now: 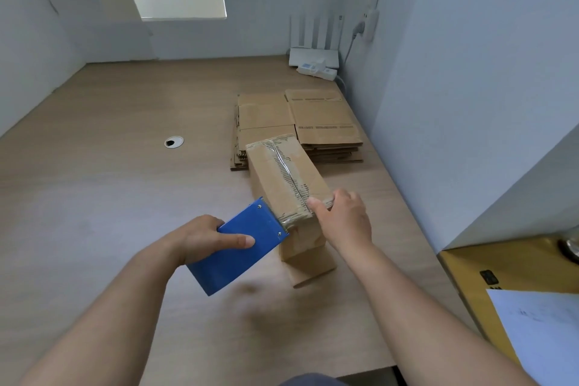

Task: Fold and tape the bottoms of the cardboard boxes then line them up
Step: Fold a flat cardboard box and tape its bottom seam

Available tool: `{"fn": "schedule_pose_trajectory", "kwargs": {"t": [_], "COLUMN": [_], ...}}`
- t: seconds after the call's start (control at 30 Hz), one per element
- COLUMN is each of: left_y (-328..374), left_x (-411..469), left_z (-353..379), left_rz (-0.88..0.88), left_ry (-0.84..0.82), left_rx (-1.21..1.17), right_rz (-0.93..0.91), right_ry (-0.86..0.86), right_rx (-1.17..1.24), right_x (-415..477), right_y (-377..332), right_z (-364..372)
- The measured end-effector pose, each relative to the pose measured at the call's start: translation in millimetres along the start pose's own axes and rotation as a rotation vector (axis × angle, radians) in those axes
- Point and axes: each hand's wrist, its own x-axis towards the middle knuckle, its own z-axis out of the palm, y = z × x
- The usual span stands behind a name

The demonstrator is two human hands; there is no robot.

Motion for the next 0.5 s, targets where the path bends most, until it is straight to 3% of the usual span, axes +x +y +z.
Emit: {"fn": "schedule_pose_trajectory", "kwargs": {"t": [0.3,0.5], "left_y": [-26,2], "left_x": [-32,-9], "left_z": [-15,7], "left_rz": [-0.083,-0.186], "left_ry": [0.056,0.207], "left_rx": [-0.005,0.196], "right_rz": [0.011,-0.012], "right_ry": [-0.05,-0.04], "right_rx": [0.074,0.058], "right_x": [9,5], "right_y": [0,2], "right_z": [1,1]}}
